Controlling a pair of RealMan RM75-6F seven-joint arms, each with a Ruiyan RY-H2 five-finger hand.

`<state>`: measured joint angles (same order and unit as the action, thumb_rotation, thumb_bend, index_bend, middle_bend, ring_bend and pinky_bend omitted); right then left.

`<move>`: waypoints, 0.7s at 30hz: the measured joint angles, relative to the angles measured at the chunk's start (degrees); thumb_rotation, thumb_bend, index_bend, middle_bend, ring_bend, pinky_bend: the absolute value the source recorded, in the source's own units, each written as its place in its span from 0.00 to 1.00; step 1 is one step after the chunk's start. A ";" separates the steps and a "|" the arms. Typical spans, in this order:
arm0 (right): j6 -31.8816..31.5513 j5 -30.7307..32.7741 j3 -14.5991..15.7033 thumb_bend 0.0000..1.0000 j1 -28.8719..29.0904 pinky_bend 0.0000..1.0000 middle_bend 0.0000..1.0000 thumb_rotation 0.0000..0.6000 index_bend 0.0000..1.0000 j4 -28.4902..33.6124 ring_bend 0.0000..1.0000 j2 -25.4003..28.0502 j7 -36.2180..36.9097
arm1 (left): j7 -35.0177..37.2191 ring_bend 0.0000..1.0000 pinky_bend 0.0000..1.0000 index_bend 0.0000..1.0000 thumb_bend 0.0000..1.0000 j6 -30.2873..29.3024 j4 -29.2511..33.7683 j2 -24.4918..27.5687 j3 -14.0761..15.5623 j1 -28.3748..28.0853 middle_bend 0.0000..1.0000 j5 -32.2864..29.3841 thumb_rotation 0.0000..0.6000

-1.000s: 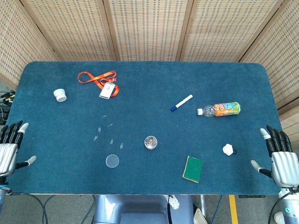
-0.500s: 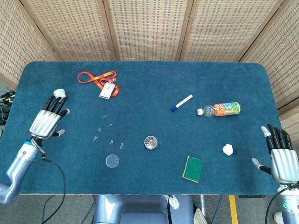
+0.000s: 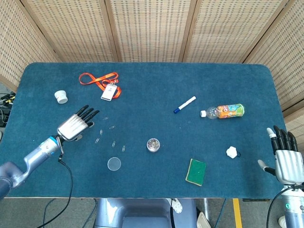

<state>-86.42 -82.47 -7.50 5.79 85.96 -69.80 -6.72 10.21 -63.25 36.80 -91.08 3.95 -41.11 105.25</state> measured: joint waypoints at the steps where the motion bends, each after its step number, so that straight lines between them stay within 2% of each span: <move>1: 0.07 0.08 -0.02 0.00 0.04 0.00 0.00 1.00 0.03 -0.07 0.00 -0.05 -0.05 | 0.32 0.00 0.00 0.44 0.22 0.04 -0.77 -0.67 0.21 -0.43 0.00 0.08 1.00; 11: 0.82 0.80 -0.17 0.00 0.36 0.00 0.00 1.00 0.03 -0.67 0.00 -0.41 -0.32 | 0.12 0.00 0.00 0.45 0.26 1.62 -3.91 -4.34 1.28 -4.15 0.00 -0.44 1.00; 21: 0.92 1.15 -0.18 0.00 0.33 0.00 0.00 1.00 0.03 -0.97 0.00 -0.53 -0.38 | -0.39 0.00 0.00 0.46 0.26 3.73 -5.64 -6.90 2.45 -4.69 0.00 -1.81 1.00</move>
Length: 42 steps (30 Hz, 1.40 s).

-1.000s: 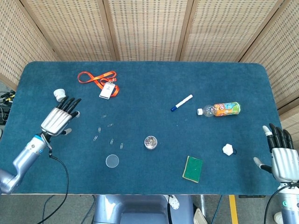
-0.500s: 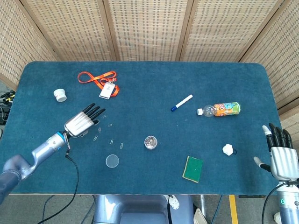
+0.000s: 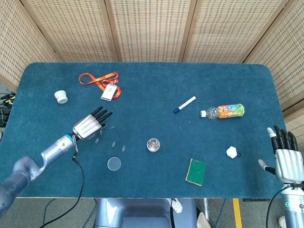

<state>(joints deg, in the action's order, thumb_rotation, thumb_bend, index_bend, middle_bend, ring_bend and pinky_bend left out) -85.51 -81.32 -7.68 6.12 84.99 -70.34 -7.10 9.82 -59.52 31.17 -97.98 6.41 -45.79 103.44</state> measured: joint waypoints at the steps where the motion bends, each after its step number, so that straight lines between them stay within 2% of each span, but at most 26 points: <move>1: -0.02 0.00 0.01 0.00 -0.01 0.00 0.00 1.00 0.03 0.00 0.00 0.00 -0.01 | -0.02 0.00 0.00 0.46 0.26 0.05 -0.37 -0.37 0.10 -0.02 0.00 -0.14 1.00; 27: -0.03 0.45 -0.14 0.00 -0.12 0.00 0.00 1.00 0.03 -0.38 0.00 0.12 0.56 | -3.77 0.00 0.00 0.49 0.29 3.90 -0.06 -2.68 0.79 -2.07 0.00 -3.15 1.00; 31: -0.05 0.39 -0.09 0.00 -0.14 0.00 0.00 1.00 0.03 -0.35 0.00 0.13 0.61 | -3.91 0.00 0.00 0.51 0.30 4.23 -0.18 -3.13 0.84 -2.26 0.00 -3.53 1.00; 35: -0.05 0.42 -0.08 0.00 -0.17 0.00 0.00 1.00 0.03 -0.32 0.00 0.16 0.67 | -3.81 0.00 0.00 0.60 0.31 4.07 -0.27 -3.21 1.11 -2.25 0.00 -3.68 1.00; 42: -0.03 0.36 -0.03 0.00 -0.17 0.00 0.00 1.00 0.03 -0.25 0.00 0.22 0.76 | -4.43 0.00 0.00 0.62 0.34 4.43 -0.15 -3.04 1.34 -2.22 0.00 -4.10 1.00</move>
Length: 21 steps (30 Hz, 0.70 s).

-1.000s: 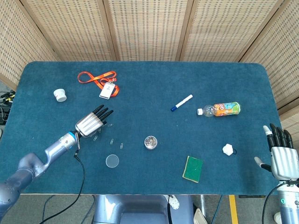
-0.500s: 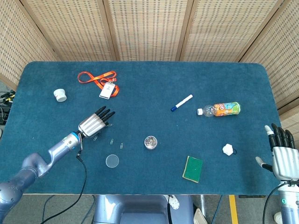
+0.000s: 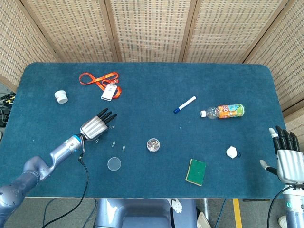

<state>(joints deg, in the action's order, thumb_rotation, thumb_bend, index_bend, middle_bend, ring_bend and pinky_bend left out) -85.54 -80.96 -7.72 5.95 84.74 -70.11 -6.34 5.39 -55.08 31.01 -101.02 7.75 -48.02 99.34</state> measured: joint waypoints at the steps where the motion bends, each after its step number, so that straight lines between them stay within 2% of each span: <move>1: -0.02 0.01 -0.01 0.00 -0.01 0.00 0.00 1.00 0.03 0.02 0.00 0.02 0.03 | -0.14 0.00 0.00 0.62 0.36 0.05 -0.01 0.02 0.02 0.00 0.00 -0.06 1.00; 4: -0.01 0.00 0.00 0.00 -0.02 0.00 0.00 1.00 0.03 0.04 0.00 0.05 0.08 | -0.23 0.00 0.00 0.61 0.36 0.22 -0.08 0.00 -0.02 -0.01 0.00 -0.36 1.00; 8: 0.08 -0.01 0.06 0.00 -0.01 0.00 0.00 1.00 0.03 0.09 0.00 0.09 0.06 | -0.10 0.00 0.00 0.51 0.36 0.35 -0.34 -0.13 0.01 -0.12 0.00 -0.55 1.00; 21: 0.11 0.06 0.05 0.00 -0.01 0.00 0.00 1.00 0.03 0.15 0.00 0.08 -0.03 | -0.37 0.00 0.00 0.49 0.37 1.32 -0.47 -0.22 0.22 -0.42 0.00 -1.01 1.00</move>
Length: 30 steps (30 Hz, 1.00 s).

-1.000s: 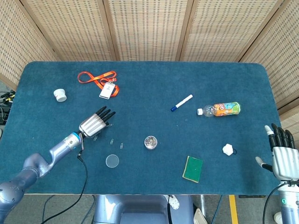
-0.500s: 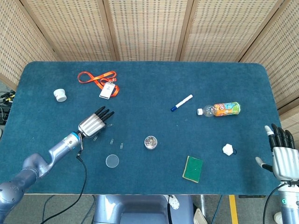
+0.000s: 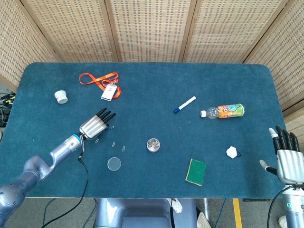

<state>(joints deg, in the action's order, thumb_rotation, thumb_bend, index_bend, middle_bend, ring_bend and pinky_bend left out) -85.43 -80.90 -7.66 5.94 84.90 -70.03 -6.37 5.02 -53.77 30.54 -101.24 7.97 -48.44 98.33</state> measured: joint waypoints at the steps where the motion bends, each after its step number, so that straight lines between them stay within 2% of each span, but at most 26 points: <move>1: -0.03 -0.01 0.00 0.00 -0.01 0.00 0.00 1.00 0.03 0.02 0.00 0.01 0.00 | 0.00 0.00 0.00 0.49 0.37 0.01 -0.02 -0.05 -0.02 -0.01 0.00 -0.04 1.00; 7: -0.13 -0.04 0.01 0.00 -0.06 0.00 0.00 1.00 0.03 0.06 0.00 0.05 -0.05 | -0.27 0.00 0.00 0.49 0.37 0.57 -0.38 -0.84 -0.01 -0.12 0.00 -0.28 1.00; 9: -0.16 -0.04 -0.01 0.00 -0.08 0.00 0.00 1.00 0.03 0.07 0.00 0.06 0.03 | -0.05 0.00 0.00 0.52 0.37 0.65 -0.36 -1.03 -0.01 -0.08 0.00 -0.39 1.00; 13: -0.25 -0.13 0.02 0.00 -0.13 0.00 0.00 1.00 0.03 0.06 0.00 0.10 0.17 | 0.07 0.00 0.00 0.66 0.40 0.78 -0.42 -1.20 0.14 -0.09 0.00 -0.41 1.00; 16: -0.29 -0.20 0.05 0.00 -0.14 0.00 0.00 1.00 0.03 0.09 0.00 0.11 0.23 | 0.04 0.00 0.00 0.70 0.42 0.61 -0.28 -1.04 0.26 -0.09 0.00 -0.35 1.00; 30: -0.72 -0.55 0.04 0.00 -0.34 0.00 0.00 1.00 0.03 0.45 0.00 0.52 0.96 | -0.02 0.00 0.00 0.71 0.45 -2.48 4.15 1.79 -1.08 -0.27 0.00 -1.01 1.00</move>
<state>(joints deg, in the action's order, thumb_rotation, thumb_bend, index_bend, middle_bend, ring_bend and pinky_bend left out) -86.16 -81.45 -7.62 5.60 85.34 -69.51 -5.41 5.00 -56.25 34.69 -99.45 6.89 -48.71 97.31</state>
